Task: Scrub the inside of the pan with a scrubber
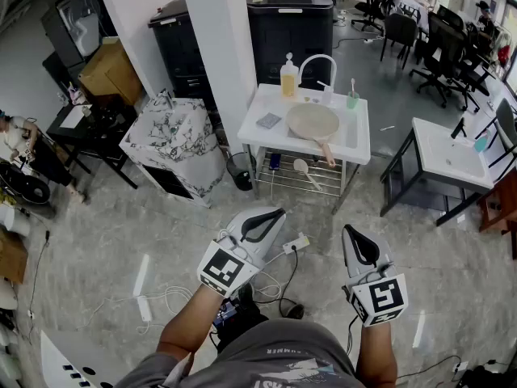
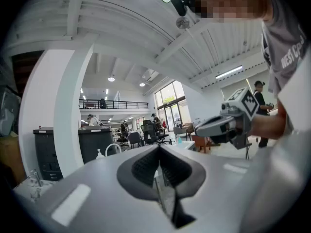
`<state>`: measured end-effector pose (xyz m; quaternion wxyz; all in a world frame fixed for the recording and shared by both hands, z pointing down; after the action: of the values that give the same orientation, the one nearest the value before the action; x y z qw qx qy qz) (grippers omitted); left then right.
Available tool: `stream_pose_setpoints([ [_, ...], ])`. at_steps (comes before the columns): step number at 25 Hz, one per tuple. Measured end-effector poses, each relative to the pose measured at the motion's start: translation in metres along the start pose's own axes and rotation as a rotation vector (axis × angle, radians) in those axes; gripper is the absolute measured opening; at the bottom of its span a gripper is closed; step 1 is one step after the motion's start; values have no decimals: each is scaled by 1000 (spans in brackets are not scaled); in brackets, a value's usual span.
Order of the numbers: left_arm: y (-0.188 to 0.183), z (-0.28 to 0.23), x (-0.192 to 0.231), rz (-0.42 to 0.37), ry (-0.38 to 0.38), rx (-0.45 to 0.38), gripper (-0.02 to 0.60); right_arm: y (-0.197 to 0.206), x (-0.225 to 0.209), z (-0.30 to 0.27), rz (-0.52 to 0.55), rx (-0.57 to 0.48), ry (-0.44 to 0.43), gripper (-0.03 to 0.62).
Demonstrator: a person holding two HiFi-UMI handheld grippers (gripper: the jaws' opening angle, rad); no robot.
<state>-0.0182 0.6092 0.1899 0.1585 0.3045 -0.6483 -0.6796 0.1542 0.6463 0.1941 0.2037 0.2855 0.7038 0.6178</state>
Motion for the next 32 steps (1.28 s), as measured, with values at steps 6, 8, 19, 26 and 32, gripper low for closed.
stream_pose_setpoints([
  [6, 6, -4, -2, 1, -2, 7, 2, 4, -5, -1, -3, 5, -2, 0],
  [8, 7, -4, -3, 1, -3, 10, 2, 4, -5, -1, -6, 9, -4, 0],
  [19, 6, -8, -9, -6, -14, 21, 2, 4, -12, 5, -6, -10, -10, 0],
  [26, 4, -16, -16, -24, -28, 41, 2, 4, -28, 8, -42, -50, -8, 2],
  [32, 1, -17, -17, -26, -49, 49, 2, 6, -43, 8, -102, -99, -7, 2],
])
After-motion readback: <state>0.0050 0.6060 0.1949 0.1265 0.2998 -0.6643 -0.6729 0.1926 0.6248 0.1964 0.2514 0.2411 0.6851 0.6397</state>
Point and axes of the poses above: the fingertips, and each gripper's own axes: z backward along the fingers, x to its left, y out of its underside, the point moved 4 cm from there along z, backward along the fingers, and after that the axes turned 11 degrees about -y, right-handed, at the moved point
